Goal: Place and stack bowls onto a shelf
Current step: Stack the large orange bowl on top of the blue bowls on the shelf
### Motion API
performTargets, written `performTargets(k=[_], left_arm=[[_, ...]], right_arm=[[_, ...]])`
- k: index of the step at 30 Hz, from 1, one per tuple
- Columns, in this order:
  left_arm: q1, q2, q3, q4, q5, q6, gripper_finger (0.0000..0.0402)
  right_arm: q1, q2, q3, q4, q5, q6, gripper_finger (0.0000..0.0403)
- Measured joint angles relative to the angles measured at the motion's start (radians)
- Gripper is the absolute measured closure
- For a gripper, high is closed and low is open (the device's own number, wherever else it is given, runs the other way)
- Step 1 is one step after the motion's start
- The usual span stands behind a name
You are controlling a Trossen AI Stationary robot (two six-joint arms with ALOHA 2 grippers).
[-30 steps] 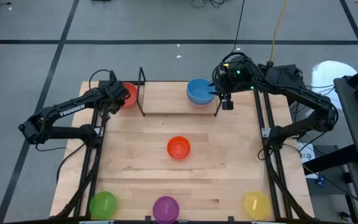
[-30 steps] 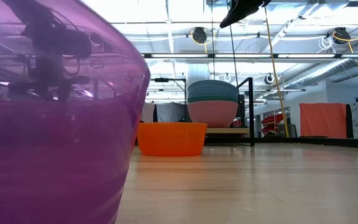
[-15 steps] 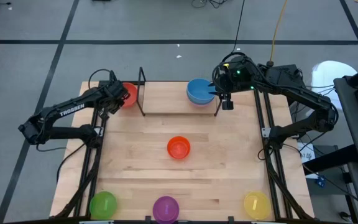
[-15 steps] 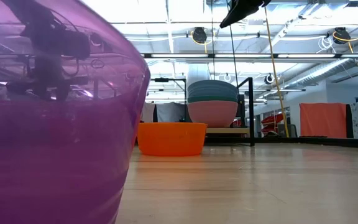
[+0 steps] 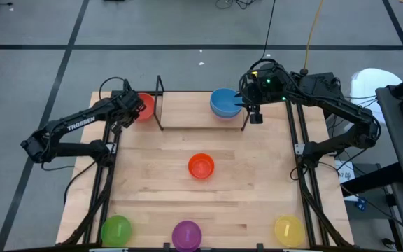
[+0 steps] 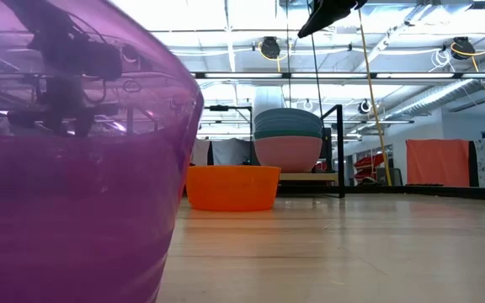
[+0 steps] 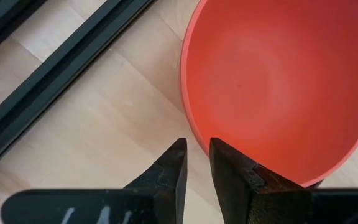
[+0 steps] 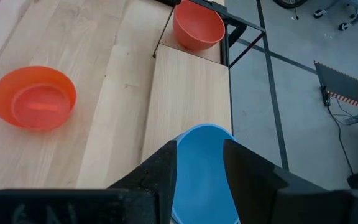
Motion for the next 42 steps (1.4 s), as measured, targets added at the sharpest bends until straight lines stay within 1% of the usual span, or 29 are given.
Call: performTargets(k=[13,22,29,35,38,42], left_arm=[[0.000,0.000,0.000,-0.001,0.000,-0.001,0.0328],[0.017,0.000,0.000,-0.006,0.031,-0.010,0.0328],[0.021,0.001,0.000,-0.013,0.030,-0.010,0.0328],[0.021,0.067,0.000,-0.011,0.036,-0.007,0.0328],[0.021,0.107,0.000,0.011,0.040,0.021,0.0328],[0.021,0.117,0.000,0.043,0.040,0.059,0.0328]], right_arm=[[0.000,0.000,0.000,0.000,0.000,0.000,0.0277],[0.000,0.000,0.000,0.000,0.000,0.000,0.0277],[0.000,0.000,0.000,0.000,0.000,0.000,0.0277],[0.000,0.000,0.000,0.000,0.000,0.000,0.0277],[0.000,0.000,0.000,-0.001,0.000,0.001,0.0277],[0.000,0.000,0.000,-0.007,0.000,0.001,0.0277]])
